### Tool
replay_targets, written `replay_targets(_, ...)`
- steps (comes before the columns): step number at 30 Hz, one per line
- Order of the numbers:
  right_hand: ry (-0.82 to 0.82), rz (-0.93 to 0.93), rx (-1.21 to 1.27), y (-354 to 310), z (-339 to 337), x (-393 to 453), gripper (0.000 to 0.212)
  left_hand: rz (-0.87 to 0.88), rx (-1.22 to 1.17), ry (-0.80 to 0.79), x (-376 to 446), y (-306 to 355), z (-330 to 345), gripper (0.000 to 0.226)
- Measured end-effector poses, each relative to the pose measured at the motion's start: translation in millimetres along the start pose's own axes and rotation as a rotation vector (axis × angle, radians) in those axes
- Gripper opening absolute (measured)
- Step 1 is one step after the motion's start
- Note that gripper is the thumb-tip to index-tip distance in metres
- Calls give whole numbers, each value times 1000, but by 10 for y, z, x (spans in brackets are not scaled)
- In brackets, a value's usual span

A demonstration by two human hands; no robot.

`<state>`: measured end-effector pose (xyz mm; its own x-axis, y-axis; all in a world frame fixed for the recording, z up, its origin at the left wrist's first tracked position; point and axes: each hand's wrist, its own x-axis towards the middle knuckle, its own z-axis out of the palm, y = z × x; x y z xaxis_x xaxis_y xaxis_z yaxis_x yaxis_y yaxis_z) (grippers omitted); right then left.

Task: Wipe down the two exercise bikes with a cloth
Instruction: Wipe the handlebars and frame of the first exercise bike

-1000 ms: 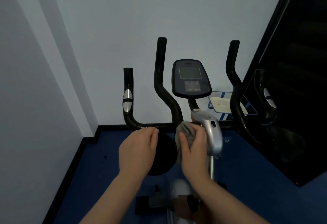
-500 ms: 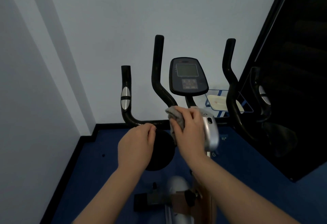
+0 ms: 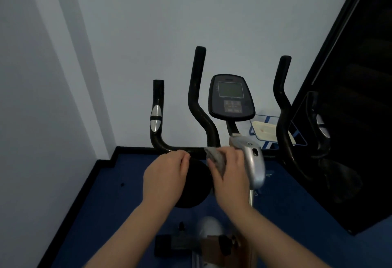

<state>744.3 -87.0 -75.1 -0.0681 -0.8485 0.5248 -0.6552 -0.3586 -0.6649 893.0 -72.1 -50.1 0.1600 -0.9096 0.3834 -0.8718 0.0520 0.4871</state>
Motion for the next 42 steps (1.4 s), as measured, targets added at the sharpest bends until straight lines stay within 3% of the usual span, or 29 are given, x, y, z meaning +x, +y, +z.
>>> replay_targets(3, -71, 63, -13, 0, -47, 376, 21, -1, 9, -5, 3, -5, 5, 28)
replay_targets(8, 72, 120, 156, -106, 72, -154, 22, 0, -3, 11, -8, 11, -13, 26)
replay_targets(13, -93, 152, 98, -71, -59, 381, 18, 3, 6, 11, -8, 18, -10, 27)
replay_targets(18, 96, 187, 258, -94, 80, -68, 18, 10, -9, 13, -15, 15, -30, 27)
replay_targets(23, -35, 117, 89, -6, 0, 287, 17, 8, -4, 15, -12, 17, -20, 26)
replay_targets(29, 93, 116, 164, -41, 123, -94, 19, -1, -3, 38, -12, 23, -27, 26)
replay_targets(33, -26, 11, 45, 45, -3, 263, 19, -1, -19, 42, -14, 24, -24, 24)
replay_targets(39, 95, 39, 107, 3, 53, 68, 32, 4, -40, 34, -15, 16, -42, 21)
replay_targets(42, 22, 65, 126, 30, 13, 240, 24, 5, -40, 26, -11, 9, -25, 23)
